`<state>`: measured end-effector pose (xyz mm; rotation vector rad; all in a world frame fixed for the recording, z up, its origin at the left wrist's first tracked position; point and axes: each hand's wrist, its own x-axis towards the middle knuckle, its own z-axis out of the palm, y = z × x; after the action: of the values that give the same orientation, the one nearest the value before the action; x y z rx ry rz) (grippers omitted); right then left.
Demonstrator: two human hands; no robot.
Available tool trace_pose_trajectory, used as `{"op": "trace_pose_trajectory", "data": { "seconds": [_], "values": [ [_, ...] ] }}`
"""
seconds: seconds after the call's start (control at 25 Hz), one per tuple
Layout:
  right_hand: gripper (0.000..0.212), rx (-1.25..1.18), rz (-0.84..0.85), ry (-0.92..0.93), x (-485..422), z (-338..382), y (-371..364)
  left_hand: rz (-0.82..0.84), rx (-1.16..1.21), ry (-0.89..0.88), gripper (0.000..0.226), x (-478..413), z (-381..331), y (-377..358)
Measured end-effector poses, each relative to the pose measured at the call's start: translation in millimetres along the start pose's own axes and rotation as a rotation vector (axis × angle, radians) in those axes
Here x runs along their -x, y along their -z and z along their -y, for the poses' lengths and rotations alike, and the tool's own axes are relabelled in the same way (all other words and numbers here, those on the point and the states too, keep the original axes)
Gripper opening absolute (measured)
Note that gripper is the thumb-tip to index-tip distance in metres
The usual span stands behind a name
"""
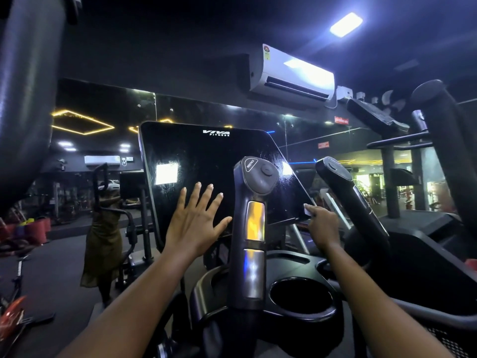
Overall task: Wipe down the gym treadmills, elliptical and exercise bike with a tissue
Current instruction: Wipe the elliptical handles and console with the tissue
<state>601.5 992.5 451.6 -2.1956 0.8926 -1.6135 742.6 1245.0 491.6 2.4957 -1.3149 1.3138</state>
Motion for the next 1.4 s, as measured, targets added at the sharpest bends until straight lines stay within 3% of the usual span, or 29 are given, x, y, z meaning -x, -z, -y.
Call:
{"op": "trace_pose_trajectory", "data": {
  "seconds": [0.2,0.4,0.52,0.6,0.76,0.92,1.08,1.16,1.28,1.4],
  "values": [
    [0.041,0.019,0.071,0.184,23,32,-9,0.004,0.0,0.006,0.069,0,2,-3],
    [0.036,0.019,0.124,0.508,42,52,-8,0.039,0.007,-0.006,0.065,1,5,3],
    [0.036,-0.162,0.071,0.319,17,56,-1,-0.034,0.019,0.019,0.071,6,17,4],
    [0.04,-0.142,0.012,0.147,-10,49,2,-0.066,0.048,0.069,0.087,11,26,5],
    [0.052,0.039,0.074,0.146,-20,42,-15,-0.062,0.033,0.106,0.095,15,28,5],
    [0.047,-0.063,0.033,0.342,16,59,-23,-0.119,0.063,0.113,0.09,15,26,0],
    [0.039,-0.067,0.126,0.631,49,64,-16,-0.13,0.058,0.107,0.087,14,28,-4],
    [0.043,-0.136,0.072,0.561,28,59,-14,-0.134,0.057,0.109,0.086,13,28,-4],
    [0.037,-0.167,-0.038,0.234,-20,48,-16,-0.142,0.062,0.106,0.084,14,29,-7],
    [0.044,-0.092,-0.005,0.181,-35,50,-26,-0.156,0.062,0.105,0.08,13,30,-8]
  ]
}}
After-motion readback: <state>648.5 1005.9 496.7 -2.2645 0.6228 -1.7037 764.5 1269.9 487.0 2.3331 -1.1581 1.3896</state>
